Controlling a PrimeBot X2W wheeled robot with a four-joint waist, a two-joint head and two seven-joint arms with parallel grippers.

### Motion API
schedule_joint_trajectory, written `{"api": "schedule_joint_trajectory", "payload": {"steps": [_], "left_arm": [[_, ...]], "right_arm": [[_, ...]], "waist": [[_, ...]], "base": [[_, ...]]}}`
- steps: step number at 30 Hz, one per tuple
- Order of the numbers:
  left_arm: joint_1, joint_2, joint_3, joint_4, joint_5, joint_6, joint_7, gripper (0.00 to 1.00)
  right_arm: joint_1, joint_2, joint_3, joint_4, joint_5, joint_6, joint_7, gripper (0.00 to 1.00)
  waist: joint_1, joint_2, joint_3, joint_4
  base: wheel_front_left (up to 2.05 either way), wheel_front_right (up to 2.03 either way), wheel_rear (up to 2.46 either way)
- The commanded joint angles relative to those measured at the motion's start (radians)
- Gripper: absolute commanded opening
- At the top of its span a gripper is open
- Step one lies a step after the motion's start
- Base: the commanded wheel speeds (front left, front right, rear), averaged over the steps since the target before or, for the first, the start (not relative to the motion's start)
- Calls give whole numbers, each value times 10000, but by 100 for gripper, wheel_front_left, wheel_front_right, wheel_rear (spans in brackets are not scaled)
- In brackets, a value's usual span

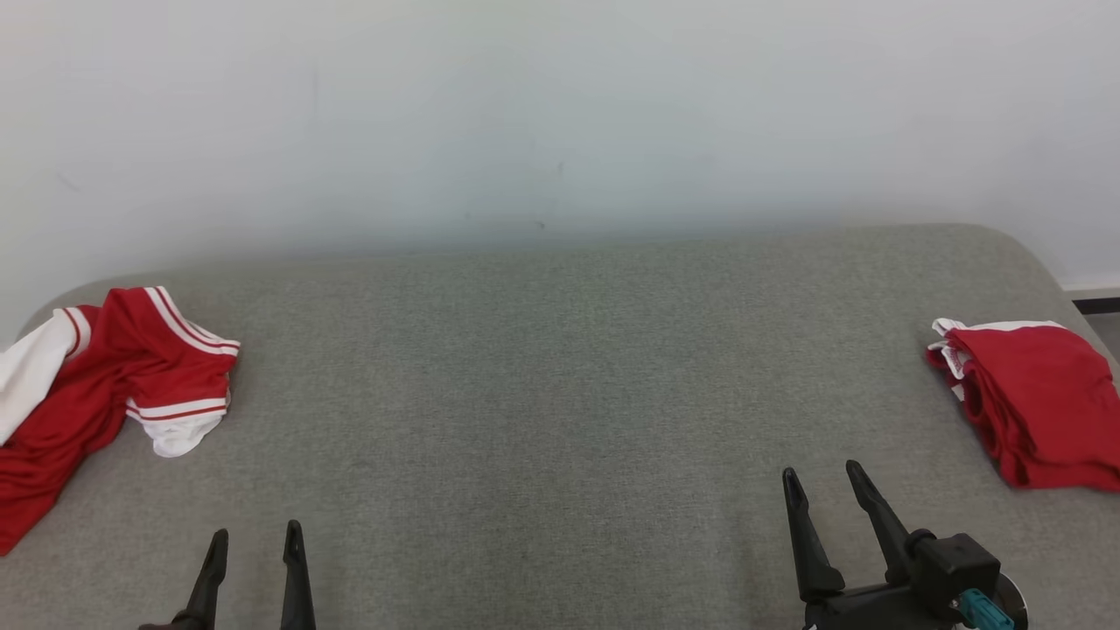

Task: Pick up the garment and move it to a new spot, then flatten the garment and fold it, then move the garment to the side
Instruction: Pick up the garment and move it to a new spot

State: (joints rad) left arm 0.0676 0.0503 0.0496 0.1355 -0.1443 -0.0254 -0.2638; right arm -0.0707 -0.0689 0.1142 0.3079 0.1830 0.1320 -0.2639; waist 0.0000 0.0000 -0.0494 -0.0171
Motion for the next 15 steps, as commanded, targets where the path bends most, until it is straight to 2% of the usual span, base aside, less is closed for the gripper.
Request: {"api": "schedule_joint_trajectory", "payload": {"steps": [1,15], "left_arm": [[-115,3,17,-29,2,40,-8,100],[-9,5,353,203,158,-150,-10,100]], "right_arm": [[120,44,5,2,-36,-27,-4,100],[152,129,301,74,-20,-27,-3,100]], "waist": [[0,0,-13,148],[0,0,-214,1865]], "base": [[0,0,0],[0,0,0]]}}
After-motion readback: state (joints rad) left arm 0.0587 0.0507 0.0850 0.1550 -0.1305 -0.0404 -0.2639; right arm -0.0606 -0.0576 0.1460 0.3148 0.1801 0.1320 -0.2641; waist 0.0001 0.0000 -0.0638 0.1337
